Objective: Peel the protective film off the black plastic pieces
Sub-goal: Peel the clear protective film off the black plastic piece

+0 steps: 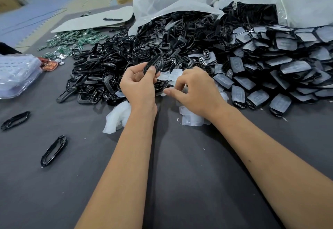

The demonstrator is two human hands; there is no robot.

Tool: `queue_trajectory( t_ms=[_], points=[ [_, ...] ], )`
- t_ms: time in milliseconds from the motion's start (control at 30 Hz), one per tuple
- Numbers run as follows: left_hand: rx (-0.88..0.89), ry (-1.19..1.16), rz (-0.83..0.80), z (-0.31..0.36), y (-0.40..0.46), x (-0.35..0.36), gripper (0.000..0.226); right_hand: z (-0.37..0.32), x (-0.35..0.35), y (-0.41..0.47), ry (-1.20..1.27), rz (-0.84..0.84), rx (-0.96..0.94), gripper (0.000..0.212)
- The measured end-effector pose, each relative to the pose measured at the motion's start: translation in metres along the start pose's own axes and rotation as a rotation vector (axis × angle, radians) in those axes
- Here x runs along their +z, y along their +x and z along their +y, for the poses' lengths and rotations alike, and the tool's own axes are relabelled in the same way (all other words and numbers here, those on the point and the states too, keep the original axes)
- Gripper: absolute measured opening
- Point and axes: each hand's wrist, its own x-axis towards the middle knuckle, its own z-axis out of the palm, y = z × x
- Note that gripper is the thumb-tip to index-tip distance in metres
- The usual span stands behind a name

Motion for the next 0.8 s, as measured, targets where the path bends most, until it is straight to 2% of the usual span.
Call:
queue_trajectory(
  t_ms=[100, 200, 267, 367, 467, 567, 600, 733, 800],
  points=[
    [-0.005, 0.009, 0.001, 0.0, 0.0, 0.0, 0.017, -0.002, -0.001, 0.0, -0.078, -0.025, -0.054, 0.021],
    [-0.01, 0.018, -0.006, 0.001, -0.002, 0.001, 0.018, -0.008, 0.003, 0.001, -0.148, -0.068, -0.082, 0.026],
    [-0.004, 0.021, -0.008, 0.0, -0.003, 0.001, 0.018, -0.011, 0.004, 0.001, -0.15, -0.035, -0.079, 0.031],
    [0.015, 0.027, 0.008, 0.001, -0.004, 0.002, 0.017, -0.008, 0.004, 0.001, -0.139, 0.019, -0.072, 0.017],
    [0.02, 0.013, 0.038, 0.001, -0.004, 0.002, 0.017, -0.008, 0.005, 0.002, -0.145, -0.031, -0.084, 0.017],
    [0.015, -0.011, 0.066, 0.002, -0.004, 0.001, 0.018, -0.011, 0.005, 0.002, -0.074, 0.049, -0.073, 0.047],
    [0.012, -0.017, 0.073, 0.002, -0.004, 0.002, 0.018, -0.011, 0.004, 0.002, -0.063, 0.078, -0.074, 0.051],
    [0.008, -0.014, 0.074, 0.002, -0.003, 0.002, 0.017, -0.014, 0.006, 0.004, -0.241, -0.102, -0.118, 0.035],
    [0.003, -0.013, 0.071, 0.002, -0.002, 0.003, 0.017, -0.015, 0.008, 0.005, -0.274, -0.1, -0.121, 0.03]
  ],
)
